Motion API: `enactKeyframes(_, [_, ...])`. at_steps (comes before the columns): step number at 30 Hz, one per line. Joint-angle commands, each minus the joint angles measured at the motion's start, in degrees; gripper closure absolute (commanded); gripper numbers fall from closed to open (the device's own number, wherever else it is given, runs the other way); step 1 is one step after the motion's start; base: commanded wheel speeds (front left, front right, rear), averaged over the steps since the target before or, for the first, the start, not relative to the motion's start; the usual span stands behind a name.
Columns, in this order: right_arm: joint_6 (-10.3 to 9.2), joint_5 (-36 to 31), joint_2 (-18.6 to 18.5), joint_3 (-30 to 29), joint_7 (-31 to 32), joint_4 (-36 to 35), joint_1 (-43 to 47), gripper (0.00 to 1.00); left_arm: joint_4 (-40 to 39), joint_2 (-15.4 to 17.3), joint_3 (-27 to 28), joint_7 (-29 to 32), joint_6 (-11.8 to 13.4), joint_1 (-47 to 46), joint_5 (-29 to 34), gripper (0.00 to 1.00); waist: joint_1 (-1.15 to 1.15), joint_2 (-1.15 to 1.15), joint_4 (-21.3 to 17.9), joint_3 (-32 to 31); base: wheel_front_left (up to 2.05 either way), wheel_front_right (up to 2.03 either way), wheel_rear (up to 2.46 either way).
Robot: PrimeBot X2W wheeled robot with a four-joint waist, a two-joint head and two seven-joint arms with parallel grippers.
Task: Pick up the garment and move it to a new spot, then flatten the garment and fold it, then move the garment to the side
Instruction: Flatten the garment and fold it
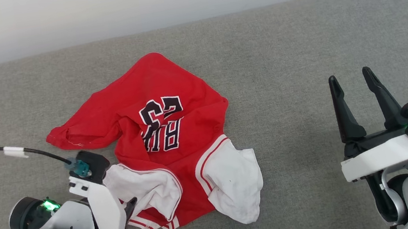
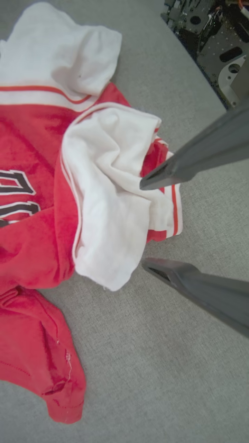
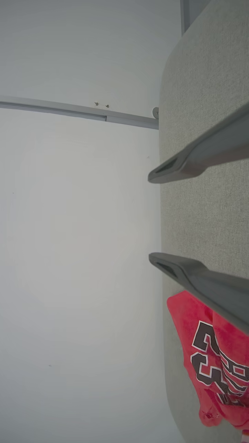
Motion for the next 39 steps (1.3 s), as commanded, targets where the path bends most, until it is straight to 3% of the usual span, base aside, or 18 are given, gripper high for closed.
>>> enactKeyframes(1, [0.0,0.2,0.0,0.3,-0.2,-0.3,-0.2,0.0,1.2,-0.9,0.6,-1.5,-0.2,-0.3,-0.6,0.0,0.0,0.0,-0.4,0.5,0.0,0.0,0.0])
enactKeyframes(9, [0.0,0.3,0.0,0.7,-0.3,-0.1,-1.0,0.0,6.7,-2.8,0.6,-5.1,-1.3,-1.4,-0.2,0.0,0.0,0.0,-1.7,2.0,0.0,0.0,0.0])
enactKeyframes(10, [0.0,0.2,0.0,0.6,-0.3,0.0,-1.0,0.0,7.3,-2.9,0.6,-5.3,-1.4,-1.5,-0.2,0.2,0.0,0.0,-1.8,2.1,0.0,0.0,0.0])
enactKeyframes(11, [0.0,0.0,0.0,0.6,-0.3,0.1,-1.1,0.0,7.9,-3.0,0.5,-5.6,-1.4,-1.8,0.1,0.62,0.0,0.0,-1.9,2.3,0.0,0.0,0.0])
enactKeyframes(12, [0.0,0.0,0.0,0.6,-0.4,0.1,-1.2,0.0,8.3,-3.3,0.7,-6.2,-1.6,-2.2,0.1,0.92,0.0,0.0,-1.9,2.4,0.0,0.0,0.0])
enactKeyframes(13, [0.0,0.1,0.0,0.5,-0.4,0.2,-1.3,0.0,8.7,-3.6,0.7,-6.5,-1.6,-2.4,0.1,1.0,0.0,0.0,-1.9,2.5,0.0,0.0,0.0])
enactKeyframes(22, [0.0,-0.1,0.0,0.2,-0.8,0.6,-1.1,0.0,9.3,-2.7,1.8,-7.8,-1.0,-2.6,-0.2,1.0,0.0,0.0,-1.1,2.5,0.0,0.0,0.0])
enactKeyframes(33, [0.0,-0.5,0.0,-0.4,-0.4,0.7,-0.7,0.0,4.5,4.6,9.0,-6.7,4.4,1.0,-3.4,1.0,0.0,0.0,1.1,2.2,0.0,0.0,0.0])
enactKeyframes(39, [0.0,-0.7,0.0,-0.2,0.2,0.9,-1.1,0.0,7.1,7.6,12.2,-6.7,5.8,2.9,-5.1,1.0,0.0,0.0,1.6,2.4,0.0,0.0,0.0])
